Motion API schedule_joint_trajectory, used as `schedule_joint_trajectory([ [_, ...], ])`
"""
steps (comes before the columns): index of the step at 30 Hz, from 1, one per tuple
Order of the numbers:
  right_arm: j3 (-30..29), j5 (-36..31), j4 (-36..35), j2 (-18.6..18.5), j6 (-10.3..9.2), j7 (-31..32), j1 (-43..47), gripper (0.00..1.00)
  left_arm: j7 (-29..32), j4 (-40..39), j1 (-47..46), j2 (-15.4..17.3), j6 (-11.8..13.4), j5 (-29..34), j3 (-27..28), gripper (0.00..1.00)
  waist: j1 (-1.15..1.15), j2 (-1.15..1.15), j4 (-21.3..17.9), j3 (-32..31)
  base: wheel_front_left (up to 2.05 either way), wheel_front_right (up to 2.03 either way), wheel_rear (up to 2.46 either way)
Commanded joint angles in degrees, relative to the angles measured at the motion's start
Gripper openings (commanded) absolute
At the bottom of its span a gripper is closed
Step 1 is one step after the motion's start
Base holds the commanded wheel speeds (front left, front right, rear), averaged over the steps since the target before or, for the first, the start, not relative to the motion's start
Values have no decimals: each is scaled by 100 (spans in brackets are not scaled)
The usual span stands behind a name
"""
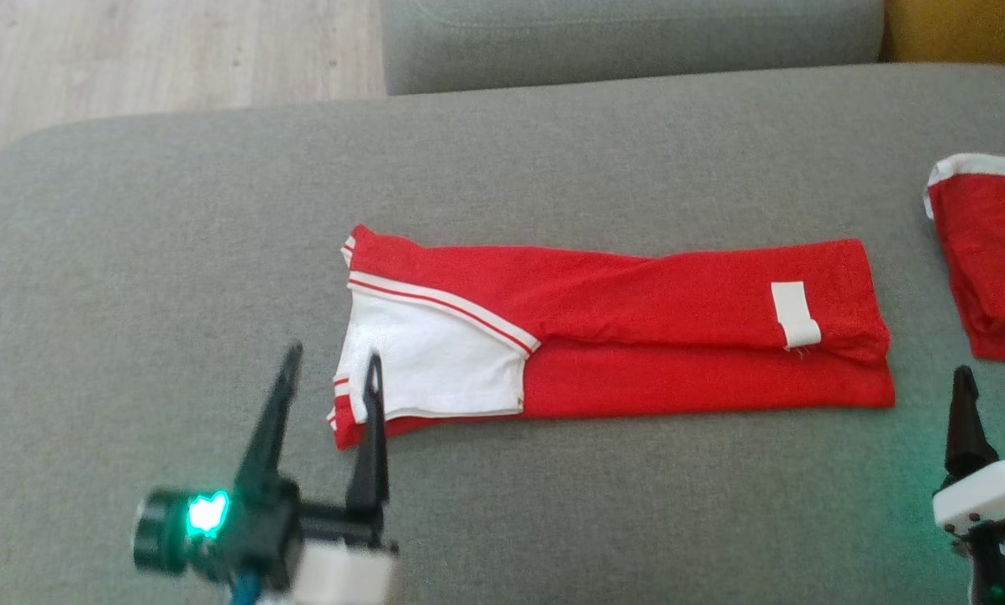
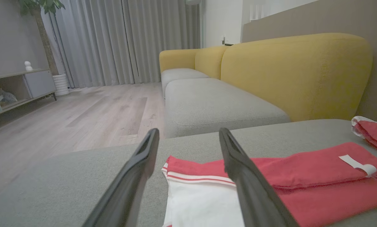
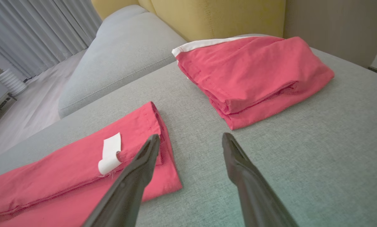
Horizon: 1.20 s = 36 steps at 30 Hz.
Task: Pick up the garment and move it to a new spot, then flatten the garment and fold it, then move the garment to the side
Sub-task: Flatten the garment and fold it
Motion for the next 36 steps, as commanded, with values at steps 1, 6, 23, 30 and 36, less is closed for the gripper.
schedule_joint_trajectory([
  [1, 28, -87, -31, -68, 39, -40, -317, 100, -42, -227, 103, 30, 61, 301, 329, 100, 1, -1, 94, -86, 0, 0, 0],
  [6, -350, -410, 683, -61, 39, 114, -784, 100, -43, -413, 656, -302, -27, 1003, 518, 100, 1, -1, 366, -111, 0, 0, 0],
  [23, -351, -821, 2249, -317, 39, 545, -1578, 0, -43, -211, 1078, -716, -701, 1646, 1129, 100, 1, -1, 700, 44, 0, 0, 0],
  [30, -173, -599, 2048, -545, 39, 567, -1552, 0, -43, -159, 1190, -816, -887, 1763, 1391, 100, 1, -1, 571, 21, 0, 0, 0],
  [36, -240, -494, 1626, -920, 39, 603, -1465, 0, -43, -158, 1275, -890, -1029, 1848, 1585, 100, 1, -1, 488, 7, 0, 0, 0],
])
